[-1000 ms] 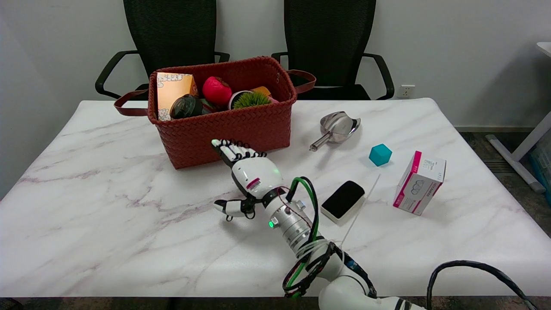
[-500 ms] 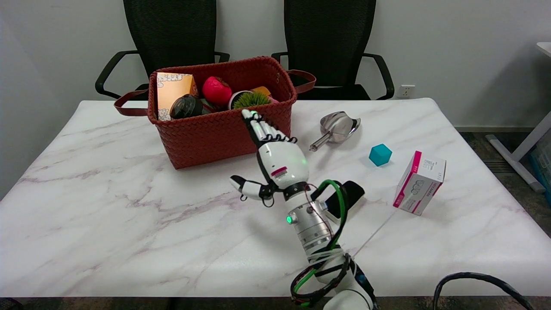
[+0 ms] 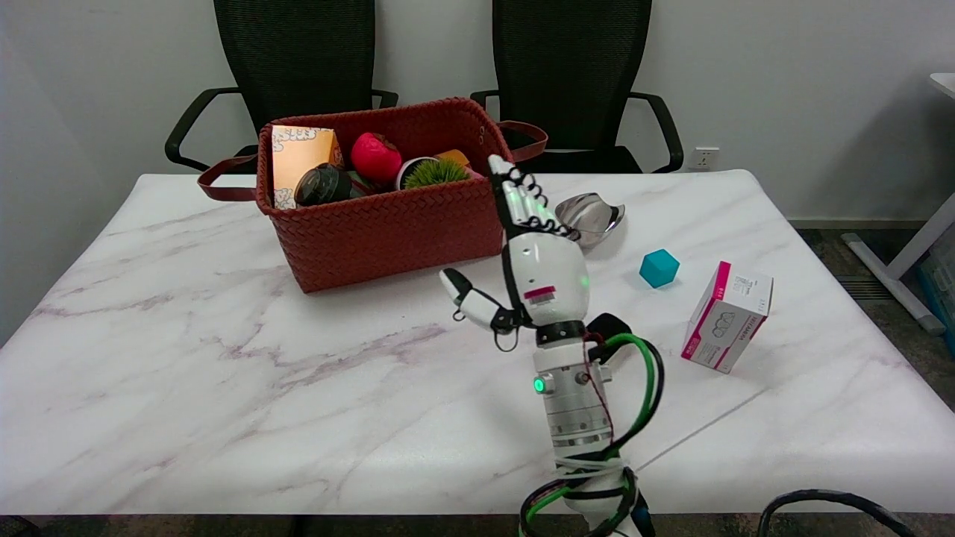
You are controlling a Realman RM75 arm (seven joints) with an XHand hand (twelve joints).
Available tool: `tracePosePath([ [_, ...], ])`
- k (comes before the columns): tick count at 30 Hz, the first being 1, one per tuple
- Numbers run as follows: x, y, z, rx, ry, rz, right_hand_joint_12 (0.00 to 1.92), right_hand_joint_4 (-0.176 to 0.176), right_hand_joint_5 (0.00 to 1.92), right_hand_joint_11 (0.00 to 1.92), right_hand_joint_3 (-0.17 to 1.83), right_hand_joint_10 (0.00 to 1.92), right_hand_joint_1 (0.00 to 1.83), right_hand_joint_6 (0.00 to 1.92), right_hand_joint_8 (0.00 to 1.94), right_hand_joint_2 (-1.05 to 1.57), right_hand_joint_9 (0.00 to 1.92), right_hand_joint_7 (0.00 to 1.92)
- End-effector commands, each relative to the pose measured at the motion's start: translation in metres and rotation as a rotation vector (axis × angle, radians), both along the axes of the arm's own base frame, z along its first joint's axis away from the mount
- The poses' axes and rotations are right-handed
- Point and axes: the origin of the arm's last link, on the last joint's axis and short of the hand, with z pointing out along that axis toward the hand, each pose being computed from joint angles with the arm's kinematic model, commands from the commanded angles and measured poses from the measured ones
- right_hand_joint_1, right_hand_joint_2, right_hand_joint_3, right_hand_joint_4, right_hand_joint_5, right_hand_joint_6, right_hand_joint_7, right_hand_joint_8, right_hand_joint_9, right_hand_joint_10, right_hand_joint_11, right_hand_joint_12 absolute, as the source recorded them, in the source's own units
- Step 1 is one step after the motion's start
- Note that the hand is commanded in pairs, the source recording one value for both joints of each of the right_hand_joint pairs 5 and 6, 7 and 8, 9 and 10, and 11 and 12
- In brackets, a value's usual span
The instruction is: Pick up the white paper box.
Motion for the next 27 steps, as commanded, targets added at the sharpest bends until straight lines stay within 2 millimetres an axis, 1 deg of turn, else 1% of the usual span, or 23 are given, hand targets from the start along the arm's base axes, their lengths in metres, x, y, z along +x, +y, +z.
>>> tracePosePath([
  [1,0.009,0.043,0.023,-0.180,-0.085,0.148,0.47,0.000,0.11,0.47,0.26,0.31,1.04,0.11,0.17,0.84,0.31,0.17],
  [6,0.011,0.052,0.028,-0.264,-0.044,0.156,0.54,0.000,0.12,0.54,0.28,0.34,1.04,0.12,0.18,0.85,0.34,0.18],
  [12,0.011,0.060,0.037,-0.322,-0.055,0.171,0.53,0.000,0.13,0.53,0.31,0.35,1.04,0.13,0.19,0.84,0.35,0.19],
  [16,0.011,0.063,0.042,-0.357,-0.070,0.183,0.51,0.000,0.21,0.51,0.35,0.37,1.03,0.21,0.26,0.76,0.37,0.26],
  [20,0.010,0.066,0.050,-0.397,-0.083,0.188,0.50,0.000,0.21,0.50,0.25,0.37,1.00,0.21,0.32,0.70,0.37,0.32],
  [22,0.009,0.067,0.053,-0.417,-0.094,0.189,0.49,0.000,0.22,0.49,0.16,0.37,0.99,0.22,0.34,0.69,0.37,0.34],
  [23,0.009,0.068,0.055,-0.424,-0.100,0.188,0.48,0.000,0.22,0.48,0.08,0.35,0.97,0.22,0.34,0.69,0.35,0.34],
  [26,0.008,0.071,0.061,-0.452,-0.123,0.194,0.43,0.000,0.20,0.43,-0.02,0.31,0.95,0.20,0.30,0.67,0.31,0.30],
  [27,0.007,0.073,0.063,-0.466,-0.132,0.194,0.41,0.000,0.19,0.41,-0.13,0.29,0.92,0.19,0.28,0.68,0.29,0.28],
])
